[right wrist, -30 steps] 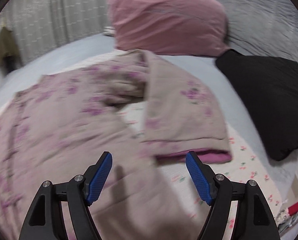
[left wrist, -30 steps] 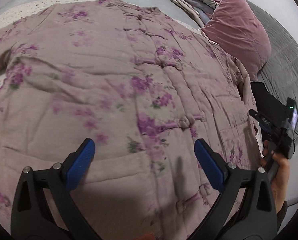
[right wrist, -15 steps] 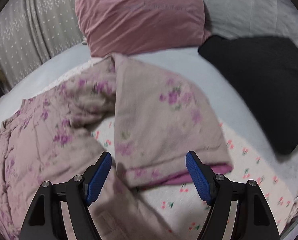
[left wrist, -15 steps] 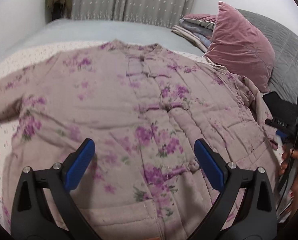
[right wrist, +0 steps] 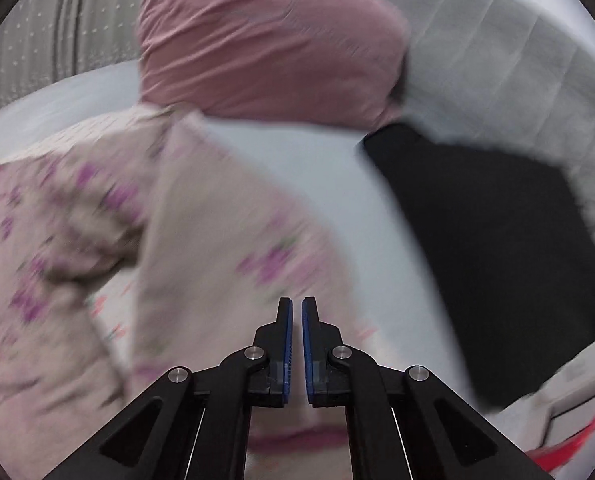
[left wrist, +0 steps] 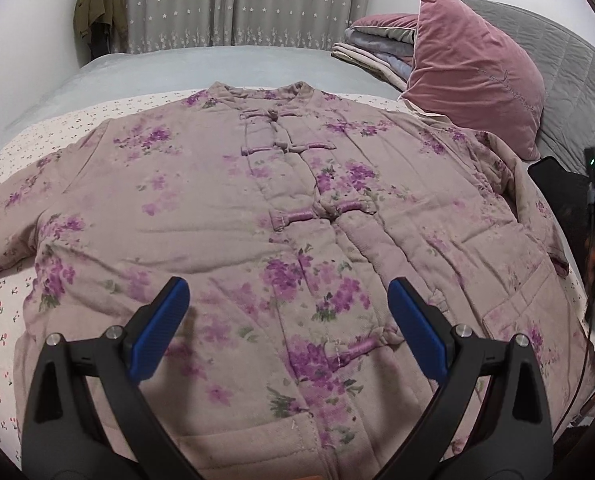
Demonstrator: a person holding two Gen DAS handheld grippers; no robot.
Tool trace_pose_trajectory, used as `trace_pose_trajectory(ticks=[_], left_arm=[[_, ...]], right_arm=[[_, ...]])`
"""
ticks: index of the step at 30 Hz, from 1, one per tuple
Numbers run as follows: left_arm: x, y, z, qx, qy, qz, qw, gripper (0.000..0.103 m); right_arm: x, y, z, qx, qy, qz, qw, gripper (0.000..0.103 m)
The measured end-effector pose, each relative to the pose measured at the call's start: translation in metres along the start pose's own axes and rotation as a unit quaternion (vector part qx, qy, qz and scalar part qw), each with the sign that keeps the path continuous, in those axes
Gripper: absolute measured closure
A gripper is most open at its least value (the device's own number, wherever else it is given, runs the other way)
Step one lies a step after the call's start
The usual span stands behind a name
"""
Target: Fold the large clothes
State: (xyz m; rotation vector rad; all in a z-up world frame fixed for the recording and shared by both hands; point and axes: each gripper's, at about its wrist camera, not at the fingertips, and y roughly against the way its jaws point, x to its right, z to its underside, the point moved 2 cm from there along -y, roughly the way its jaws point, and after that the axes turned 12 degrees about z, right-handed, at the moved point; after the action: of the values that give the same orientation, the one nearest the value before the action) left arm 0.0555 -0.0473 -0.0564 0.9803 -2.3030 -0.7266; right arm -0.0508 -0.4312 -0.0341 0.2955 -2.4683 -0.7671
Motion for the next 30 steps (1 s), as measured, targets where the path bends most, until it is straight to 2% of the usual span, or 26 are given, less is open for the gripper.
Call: trace_pose_trajectory(ticks=[5,7,9,10,11,12,13,14,15,17,18,20,22,24,25,27,30], left_arm=[[-0.006,-0.010,0.002,-0.011,0.010,-0.002,0.9999,0.004],[-0.009,-0.013,0.004,-0.015,0.015,-0.001,0.9998,0.004],[-0.011,-0.019,0.005,-0.022,0.015,0.000,0.9996,0.004],[-0.011,-0.021,0.005,-0.024,0.014,-0.002,0.9996,0.004],[-0.011,-0.022,0.006,-0.025,0.013,-0.003,0.9996,0.004],[-0.011,-0.023,0.006,-0.026,0.011,-0.004,0.9996,0.004],[-0.011,-0.023,0.006,-0.026,0.010,-0.004,0.9996,0.004],[-0.011,-0.023,0.006,-0.025,0.010,-0.003,0.9996,0.004],[-0.010,-0.022,0.006,-0.023,0.008,-0.002,0.9997,0.004],[-0.010,-0.022,0.006,-0.025,0.006,-0.001,0.9997,0.004],[-0.010,-0.023,0.007,-0.028,0.005,-0.001,0.9996,0.004],[-0.009,-0.025,0.008,-0.030,0.003,-0.003,0.9995,0.004],[-0.008,-0.025,0.007,-0.030,0.000,-0.005,0.9995,0.004],[-0.007,-0.026,0.008,-0.030,-0.003,-0.007,0.9995,0.004],[-0.007,-0.026,0.008,-0.030,-0.004,-0.009,0.9995,0.004],[-0.006,-0.026,0.008,-0.031,-0.004,-0.010,0.9995,0.004],[-0.007,-0.027,0.009,-0.031,-0.001,-0.009,0.9995,0.004]], right_arm=[[0.032,-0.004,-0.064,0.082,0.027,0.114,0.990,0.099],[0.044,-0.010,-0.098,0.122,0.044,0.174,0.976,0.099],[0.055,-0.022,-0.138,0.167,0.072,0.254,0.950,0.098],[0.062,-0.027,-0.153,0.175,0.080,0.278,0.941,0.097],[0.077,-0.031,-0.169,0.175,0.076,0.293,0.937,0.093],[0.096,-0.033,-0.182,0.166,0.049,0.286,0.943,0.081],[0.116,-0.031,-0.188,0.154,0.005,0.257,0.954,0.071],[0.128,-0.031,-0.190,0.146,-0.026,0.230,0.962,0.042],[0.142,-0.029,-0.186,0.133,-0.068,0.177,0.973,0.021],[0.150,-0.024,-0.168,0.108,-0.096,0.070,0.987,0.020],[0.144,-0.024,-0.154,0.095,-0.086,0.012,0.992,0.020],[0.124,-0.024,-0.117,0.065,-0.051,-0.074,0.994,0.020],[0.098,-0.029,-0.074,0.016,-0.030,-0.144,0.989,0.020],[0.067,-0.032,-0.035,-0.047,-0.016,-0.226,0.973,0.021],[0.053,-0.031,-0.023,-0.064,-0.011,-0.250,0.966,0.021],[0.030,-0.027,-0.012,-0.075,0.003,-0.273,0.959,0.021],[-0.008,-0.023,-0.005,-0.067,0.050,-0.263,0.961,0.022]])
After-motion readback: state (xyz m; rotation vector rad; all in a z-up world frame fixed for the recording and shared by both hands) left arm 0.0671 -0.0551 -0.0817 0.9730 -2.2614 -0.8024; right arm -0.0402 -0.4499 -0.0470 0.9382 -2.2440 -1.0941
